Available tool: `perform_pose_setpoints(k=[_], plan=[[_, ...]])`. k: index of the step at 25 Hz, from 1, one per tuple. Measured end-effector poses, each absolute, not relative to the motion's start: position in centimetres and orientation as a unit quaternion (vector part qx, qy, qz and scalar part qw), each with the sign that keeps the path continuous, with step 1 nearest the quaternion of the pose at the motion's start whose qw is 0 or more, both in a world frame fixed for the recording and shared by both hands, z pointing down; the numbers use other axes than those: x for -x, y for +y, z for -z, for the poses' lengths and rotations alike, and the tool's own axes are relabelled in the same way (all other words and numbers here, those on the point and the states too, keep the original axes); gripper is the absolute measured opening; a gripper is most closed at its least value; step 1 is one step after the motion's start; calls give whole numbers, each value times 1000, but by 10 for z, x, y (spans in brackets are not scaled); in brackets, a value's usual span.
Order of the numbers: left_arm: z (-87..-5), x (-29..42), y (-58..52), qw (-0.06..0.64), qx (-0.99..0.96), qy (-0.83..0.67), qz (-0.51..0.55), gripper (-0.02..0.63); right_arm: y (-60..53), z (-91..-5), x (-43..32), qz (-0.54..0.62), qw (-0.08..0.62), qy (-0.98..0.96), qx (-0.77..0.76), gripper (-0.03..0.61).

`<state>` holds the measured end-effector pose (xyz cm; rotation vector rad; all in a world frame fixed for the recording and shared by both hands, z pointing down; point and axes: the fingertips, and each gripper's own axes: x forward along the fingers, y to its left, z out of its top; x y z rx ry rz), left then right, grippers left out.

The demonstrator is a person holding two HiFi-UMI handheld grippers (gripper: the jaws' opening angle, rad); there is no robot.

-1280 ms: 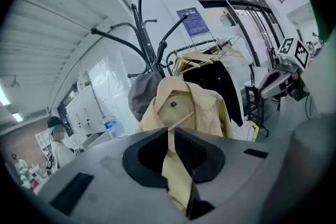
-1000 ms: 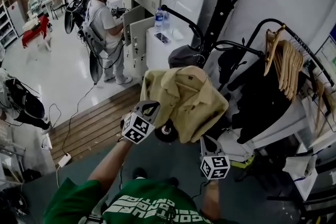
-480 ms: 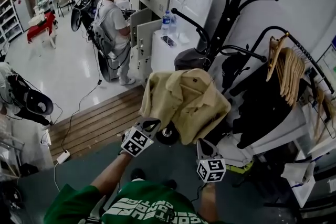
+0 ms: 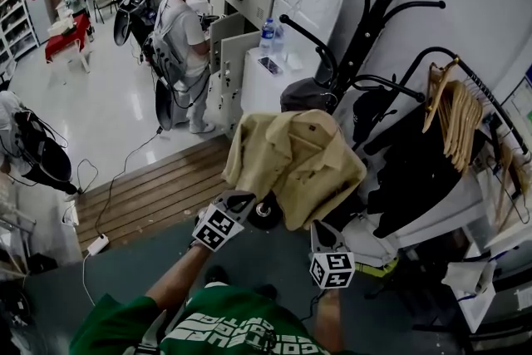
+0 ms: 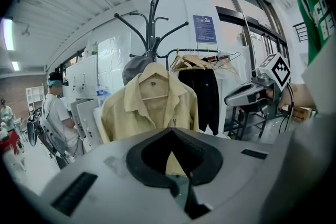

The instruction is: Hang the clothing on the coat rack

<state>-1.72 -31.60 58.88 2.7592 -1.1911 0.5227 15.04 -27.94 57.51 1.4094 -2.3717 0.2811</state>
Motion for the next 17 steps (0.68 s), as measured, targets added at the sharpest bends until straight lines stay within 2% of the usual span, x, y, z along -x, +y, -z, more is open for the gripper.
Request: perform_pose_setpoints(k=[17], plan=[[-587, 26, -315, 51, -905, -396, -150, 5, -280, -577, -152, -100, 178, -839, -505, 8]])
